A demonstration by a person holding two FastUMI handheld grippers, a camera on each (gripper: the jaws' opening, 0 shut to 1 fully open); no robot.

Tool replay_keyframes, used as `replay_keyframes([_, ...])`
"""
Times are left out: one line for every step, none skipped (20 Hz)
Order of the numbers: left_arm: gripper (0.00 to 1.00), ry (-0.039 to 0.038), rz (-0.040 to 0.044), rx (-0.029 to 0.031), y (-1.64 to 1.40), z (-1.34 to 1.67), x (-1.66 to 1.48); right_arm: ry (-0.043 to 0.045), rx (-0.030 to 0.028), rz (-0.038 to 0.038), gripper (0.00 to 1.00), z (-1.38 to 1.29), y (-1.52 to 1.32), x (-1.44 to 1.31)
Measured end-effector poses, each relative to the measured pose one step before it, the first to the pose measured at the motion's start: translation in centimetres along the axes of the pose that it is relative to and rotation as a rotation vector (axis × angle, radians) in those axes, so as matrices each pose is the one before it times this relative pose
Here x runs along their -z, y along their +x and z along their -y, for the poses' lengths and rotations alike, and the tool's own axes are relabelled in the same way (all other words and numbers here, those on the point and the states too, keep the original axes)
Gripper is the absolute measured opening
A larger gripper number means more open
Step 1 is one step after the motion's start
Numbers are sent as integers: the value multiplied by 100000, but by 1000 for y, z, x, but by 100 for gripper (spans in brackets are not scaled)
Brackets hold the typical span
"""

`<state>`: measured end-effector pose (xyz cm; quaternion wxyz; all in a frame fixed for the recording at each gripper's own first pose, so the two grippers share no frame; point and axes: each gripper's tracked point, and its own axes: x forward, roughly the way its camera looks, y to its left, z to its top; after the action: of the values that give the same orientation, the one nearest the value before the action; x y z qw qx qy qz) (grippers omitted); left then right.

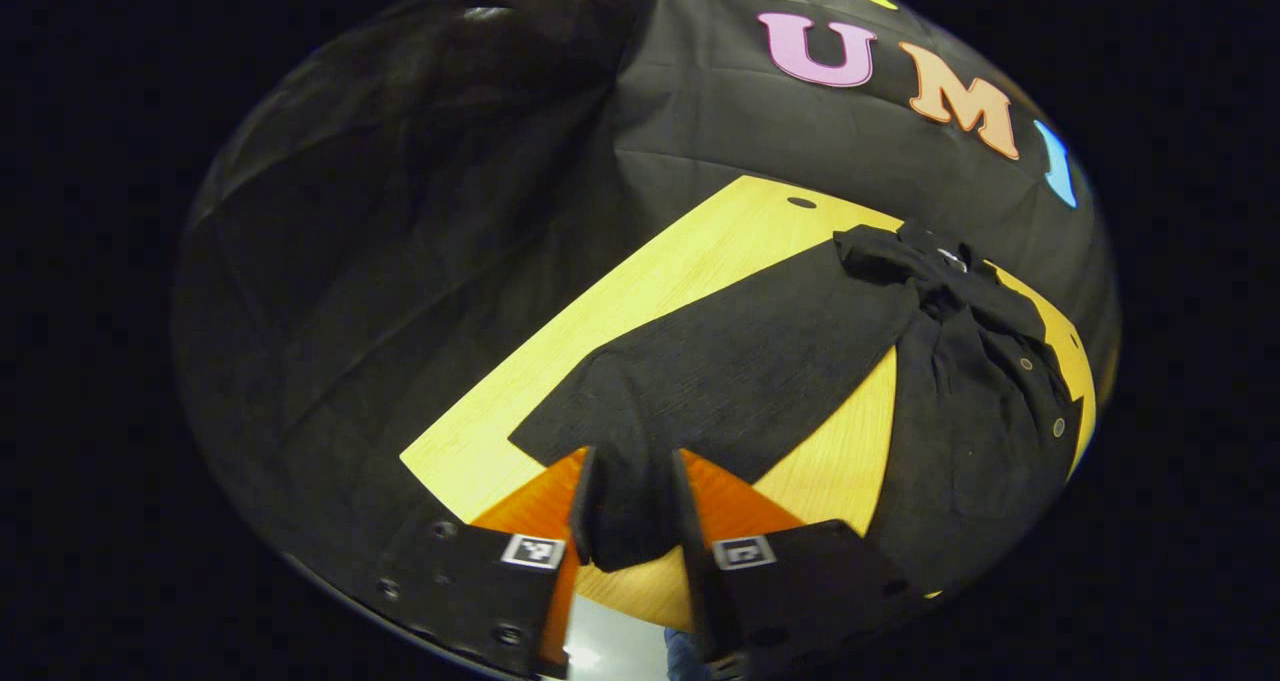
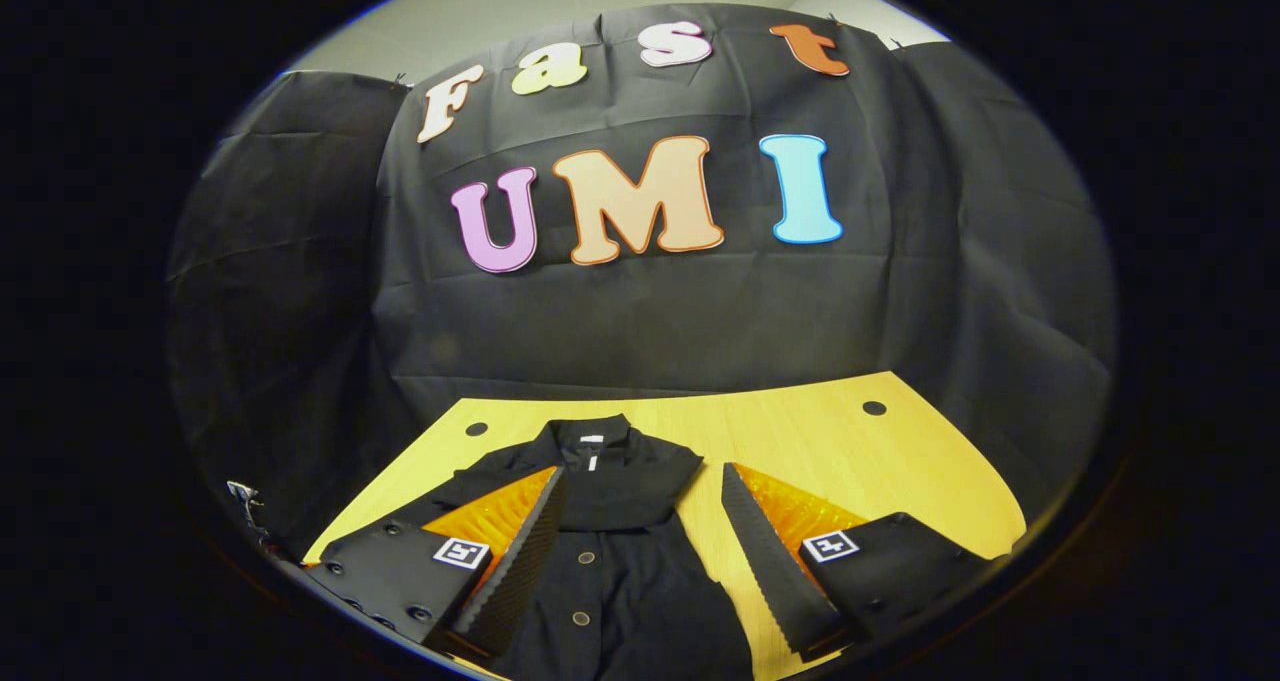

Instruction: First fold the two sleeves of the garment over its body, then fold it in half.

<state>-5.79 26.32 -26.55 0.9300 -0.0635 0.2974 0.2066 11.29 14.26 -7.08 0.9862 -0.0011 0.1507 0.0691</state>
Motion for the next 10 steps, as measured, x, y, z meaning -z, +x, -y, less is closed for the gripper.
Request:
replay_keyframes([34, -100, 174, 551, -40, 43, 28, 453, 668, 190, 98, 269, -127, -85])
replay_keyframes([32, 248, -149, 1291, 12, 203, 68, 462, 750, 482, 98, 254, -251, -161])
replay_keyframes([22, 110, -141, 1964, -67, 147, -142, 427, 701, 717, 97, 218, -33, -128])
replay_keyframes([12, -272, -766, 1280, 0, 179, -98, 291, 519, 622, 97, 166, -153, -134])
replay_keyframes([4, 444, -691, 1379, 89, -31, 248, 133, 507, 154, 97, 118, -53, 69])
replay_keyframes([0, 1250, -800, 1226, 49, 33, -60, 49, 708, -33, 97, 157, -170, -9])
replay_keyframes([0, 1589, -990, 895, -75, -86, 112, 44, 508, 98, 97, 101, -27, 93])
replay_keyframes([0, 1821, 26, 633, 57, 60, -139, 106, 495, 190, 97, 66, -135, -29])
replay_keyframes([0, 1777, -449, 227, 58, -23, 65, 119, 518, 188, 97, -4, 102, 93])
replay_keyframes([0, 1449, 124, 22, -21, 13, -92, 62, 589, 158, 97, -9, 33, 55])
